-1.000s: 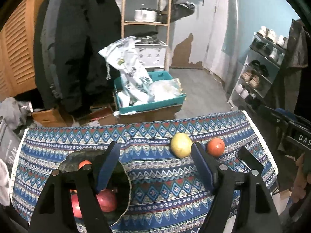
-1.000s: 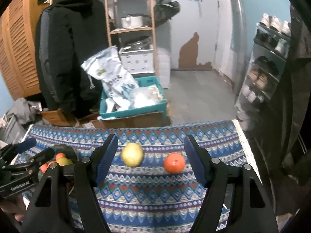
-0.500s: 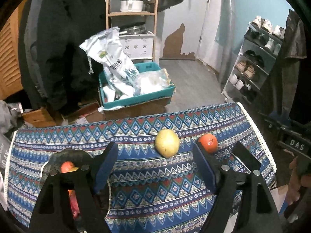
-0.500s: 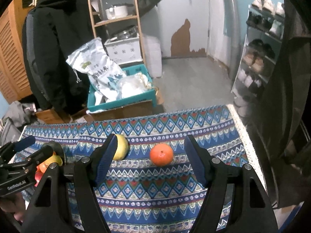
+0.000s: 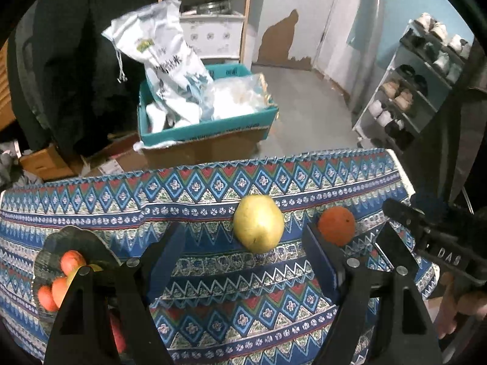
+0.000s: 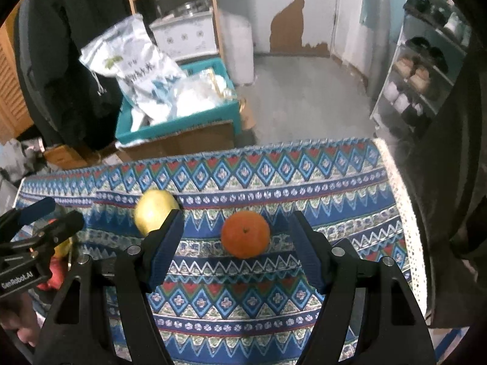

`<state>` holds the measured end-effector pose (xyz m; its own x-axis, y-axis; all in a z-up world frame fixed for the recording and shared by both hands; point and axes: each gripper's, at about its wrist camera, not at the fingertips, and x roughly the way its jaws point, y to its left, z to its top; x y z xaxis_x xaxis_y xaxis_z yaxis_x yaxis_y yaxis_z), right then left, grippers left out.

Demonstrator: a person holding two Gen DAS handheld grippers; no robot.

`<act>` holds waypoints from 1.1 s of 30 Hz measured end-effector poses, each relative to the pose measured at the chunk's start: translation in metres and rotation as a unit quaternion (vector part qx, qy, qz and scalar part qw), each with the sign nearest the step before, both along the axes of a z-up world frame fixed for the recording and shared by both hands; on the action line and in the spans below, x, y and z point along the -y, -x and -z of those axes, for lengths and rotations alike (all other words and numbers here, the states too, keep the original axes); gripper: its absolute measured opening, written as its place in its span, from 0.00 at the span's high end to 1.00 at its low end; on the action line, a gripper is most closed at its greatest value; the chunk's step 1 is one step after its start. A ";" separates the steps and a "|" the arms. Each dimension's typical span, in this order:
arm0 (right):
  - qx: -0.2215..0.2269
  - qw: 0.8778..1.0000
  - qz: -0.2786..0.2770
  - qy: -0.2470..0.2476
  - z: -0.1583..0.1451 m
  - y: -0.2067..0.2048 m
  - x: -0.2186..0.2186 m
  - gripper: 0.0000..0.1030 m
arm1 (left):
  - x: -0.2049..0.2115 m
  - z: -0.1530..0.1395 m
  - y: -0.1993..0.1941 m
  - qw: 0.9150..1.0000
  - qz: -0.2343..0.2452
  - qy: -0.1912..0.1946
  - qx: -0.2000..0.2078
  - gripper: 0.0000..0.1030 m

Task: Organize fruits
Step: 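Close the left tool on the yellow fruit while the right tool closes on the tangerine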

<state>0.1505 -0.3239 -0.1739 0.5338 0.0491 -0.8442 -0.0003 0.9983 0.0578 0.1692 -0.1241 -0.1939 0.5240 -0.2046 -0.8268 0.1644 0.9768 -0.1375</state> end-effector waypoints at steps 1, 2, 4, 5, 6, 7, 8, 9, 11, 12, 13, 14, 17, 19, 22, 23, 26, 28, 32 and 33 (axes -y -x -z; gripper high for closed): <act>-0.007 1.000 0.001 -0.001 0.006 -0.003 0.001 0.30 | 0.003 0.004 -0.005 1.000 0.000 -0.004 -0.001 0.22; -0.018 1.000 0.001 -0.002 0.015 -0.007 0.002 0.30 | 0.005 0.007 -0.007 1.000 0.000 -0.006 -0.002 0.22; -0.033 0.999 0.001 -0.003 0.028 -0.012 0.004 0.30 | 0.010 0.015 -0.016 1.000 0.002 -0.008 -0.008 0.22; -0.042 0.999 0.002 -0.003 0.036 -0.016 0.006 0.30 | 0.012 0.021 -0.020 1.000 0.003 -0.009 -0.015 0.22; -0.053 0.999 0.004 -0.004 0.045 -0.019 0.008 0.30 | 0.015 0.027 -0.024 1.000 0.005 -0.010 -0.021 0.22; -0.060 0.998 0.006 -0.005 0.052 -0.021 0.010 0.30 | 0.017 0.034 -0.028 1.000 0.005 -0.013 -0.028 0.22; -0.069 0.998 0.006 -0.007 0.060 -0.022 0.011 0.30 | 0.018 0.038 -0.031 0.999 0.003 -0.015 -0.031 0.22; -0.076 0.997 0.007 -0.012 0.067 -0.024 0.013 0.30 | 0.019 0.043 -0.033 0.999 0.000 -0.015 -0.035 0.22; -0.086 0.996 0.007 -0.019 0.080 -0.027 0.016 0.30 | 0.019 0.055 -0.039 0.999 -0.005 -0.012 -0.048 0.22; -0.094 0.995 0.008 -0.022 0.087 -0.029 0.017 0.30 | 0.020 0.060 -0.042 0.998 -0.007 -0.011 -0.055 0.22; -0.099 0.995 0.008 -0.022 0.092 -0.030 0.017 0.30 | 0.020 0.066 -0.044 0.998 -0.010 -0.011 -0.062 0.22; -0.104 0.994 0.008 -0.023 0.097 -0.032 0.017 0.30 | 0.021 0.071 -0.047 0.997 -0.013 -0.011 -0.069 0.22; -0.111 0.993 0.006 -0.027 0.109 -0.037 0.018 0.30 | 0.022 0.081 -0.052 0.997 -0.016 -0.009 -0.078 0.22; -0.116 0.993 0.006 -0.027 0.115 -0.040 0.018 0.30 | 0.023 0.087 -0.055 0.996 -0.016 -0.009 -0.083 0.22; -0.123 0.992 0.005 -0.037 0.125 -0.044 0.018 0.30 | 0.026 0.091 -0.058 0.996 -0.013 0.002 -0.086 0.21; -0.123 0.992 0.004 -0.036 0.127 -0.045 0.017 0.30 | 0.027 0.093 -0.059 0.996 -0.013 0.002 -0.086 0.20; -0.123 0.992 0.001 -0.032 0.135 -0.045 0.015 0.30 | 0.032 0.096 -0.063 0.996 -0.009 0.000 -0.086 0.18; -0.123 0.992 0.000 -0.032 0.138 -0.045 0.013 0.31 | 0.034 0.099 -0.066 0.996 -0.008 0.007 -0.090 0.18; -0.113 0.993 0.004 -0.030 0.137 -0.041 0.014 0.33 | 0.036 0.103 -0.072 0.995 -0.010 0.015 -0.096 0.18; -0.111 0.993 0.007 -0.029 0.137 -0.041 0.014 0.33 | 0.037 0.103 -0.073 0.995 -0.009 0.014 -0.097 0.18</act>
